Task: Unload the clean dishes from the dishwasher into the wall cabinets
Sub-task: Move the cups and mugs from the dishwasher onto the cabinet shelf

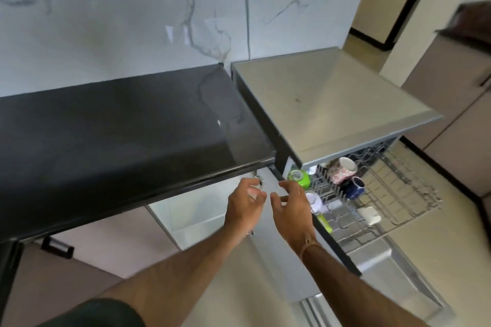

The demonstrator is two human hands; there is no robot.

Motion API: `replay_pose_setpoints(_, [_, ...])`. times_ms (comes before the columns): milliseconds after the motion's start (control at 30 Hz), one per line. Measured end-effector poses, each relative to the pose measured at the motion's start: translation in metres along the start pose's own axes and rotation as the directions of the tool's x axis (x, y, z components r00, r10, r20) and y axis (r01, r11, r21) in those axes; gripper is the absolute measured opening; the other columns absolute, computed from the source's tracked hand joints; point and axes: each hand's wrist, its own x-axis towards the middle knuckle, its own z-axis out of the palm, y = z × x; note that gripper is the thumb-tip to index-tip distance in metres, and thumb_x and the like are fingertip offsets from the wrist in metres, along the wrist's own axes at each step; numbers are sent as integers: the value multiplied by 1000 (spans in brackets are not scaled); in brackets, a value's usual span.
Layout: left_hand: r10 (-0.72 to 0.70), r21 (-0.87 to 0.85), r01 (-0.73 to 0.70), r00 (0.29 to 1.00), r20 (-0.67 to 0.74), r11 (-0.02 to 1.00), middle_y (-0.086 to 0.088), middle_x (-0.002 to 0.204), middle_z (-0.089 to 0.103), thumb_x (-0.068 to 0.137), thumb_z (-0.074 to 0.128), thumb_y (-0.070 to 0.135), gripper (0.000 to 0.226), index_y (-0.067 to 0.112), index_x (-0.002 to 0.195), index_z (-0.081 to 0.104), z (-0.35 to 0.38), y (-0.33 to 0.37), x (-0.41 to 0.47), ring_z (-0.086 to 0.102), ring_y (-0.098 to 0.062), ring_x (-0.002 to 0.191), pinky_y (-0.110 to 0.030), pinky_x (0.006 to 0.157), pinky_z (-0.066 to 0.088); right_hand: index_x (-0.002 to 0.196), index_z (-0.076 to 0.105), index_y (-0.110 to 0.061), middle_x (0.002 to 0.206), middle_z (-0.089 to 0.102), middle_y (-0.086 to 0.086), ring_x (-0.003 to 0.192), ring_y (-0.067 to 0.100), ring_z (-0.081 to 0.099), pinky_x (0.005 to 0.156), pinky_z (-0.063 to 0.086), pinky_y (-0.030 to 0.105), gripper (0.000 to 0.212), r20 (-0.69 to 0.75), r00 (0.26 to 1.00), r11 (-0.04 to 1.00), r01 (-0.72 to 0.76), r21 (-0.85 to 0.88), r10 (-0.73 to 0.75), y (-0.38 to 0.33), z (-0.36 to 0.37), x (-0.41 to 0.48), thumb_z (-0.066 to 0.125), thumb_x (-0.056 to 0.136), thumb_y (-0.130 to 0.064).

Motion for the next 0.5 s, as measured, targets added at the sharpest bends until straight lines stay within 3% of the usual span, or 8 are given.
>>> replay_pose_setpoints(133, [190, 75, -196, 979, 78, 978, 8, 96, 70, 93, 62, 29, 11, 22, 101, 65, 24, 54, -7, 65, -7, 86, -16, 71, 52, 107, 55, -23, 106, 62, -3, 83, 10, 63, 77, 57, 39, 16, -111, 994, 1000, -17, -26, 14, 13, -54, 6, 58, 95, -33])
replay_pose_setpoints(233, [256, 147, -287, 946, 198, 947, 5, 93, 71, 92, 60, 27, 13, 20, 100, 67, 59, 77, -5, 66, -8, 84, -13, 67, 50, 99, 57, -21, 100, 64, -2, 81, 13, 62, 78, 55, 40, 10, -140, 988, 996, -66, -53, 58, 38, -87, 18, 60, 93, -28])
replay_pose_setpoints(400, [170, 319, -331, 881, 442, 888, -9, 106, 69, 93, 54, 21, 25, 10, 115, 60, 137, 87, 23, 66, -24, 95, -42, 81, 56, 102, 57, -20, 99, 63, -5, 89, 17, 63, 83, 56, 41, 14, -10, 996, 989, -84, -125, 84, 105, -116, 58, 62, 90, -16])
replay_pose_setpoints(500, [83, 365, -270, 888, 453, 891, -8, 116, 65, 92, 55, 15, 27, 8, 118, 56, 187, 78, 48, 65, -25, 103, -43, 85, 56, 104, 57, -18, 105, 64, -2, 93, 19, 63, 86, 56, 42, 16, 75, 994, 984, -67, -167, 80, 150, -120, 95, 61, 90, -14])
